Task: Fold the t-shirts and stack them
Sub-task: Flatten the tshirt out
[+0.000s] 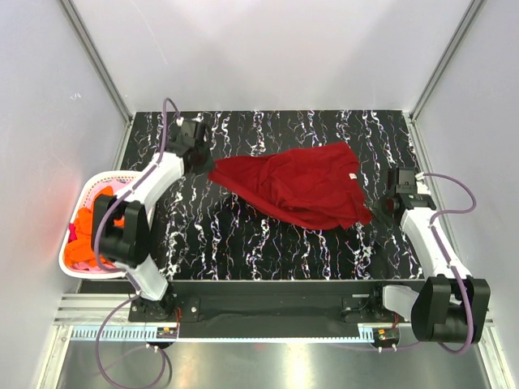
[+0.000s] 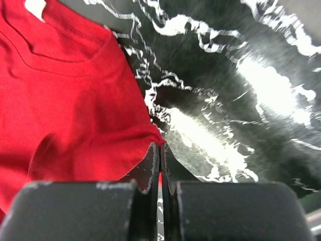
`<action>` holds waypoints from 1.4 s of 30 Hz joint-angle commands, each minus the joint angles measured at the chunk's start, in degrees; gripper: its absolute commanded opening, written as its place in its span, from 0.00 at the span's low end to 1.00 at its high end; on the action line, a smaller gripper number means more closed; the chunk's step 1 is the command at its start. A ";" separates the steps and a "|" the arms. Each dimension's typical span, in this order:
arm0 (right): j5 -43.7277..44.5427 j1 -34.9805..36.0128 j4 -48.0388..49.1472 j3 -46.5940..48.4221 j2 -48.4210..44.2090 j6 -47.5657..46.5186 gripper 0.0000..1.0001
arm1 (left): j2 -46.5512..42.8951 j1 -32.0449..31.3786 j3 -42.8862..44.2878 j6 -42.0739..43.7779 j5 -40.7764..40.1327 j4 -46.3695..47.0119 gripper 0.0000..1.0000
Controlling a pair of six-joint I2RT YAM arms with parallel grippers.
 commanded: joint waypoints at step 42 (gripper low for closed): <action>5.55 -4.57 -6.24 21.27 -1.76 -11.85 0.00 | 8.57 7.51 34.97 11.85 0.94 2.25 0.00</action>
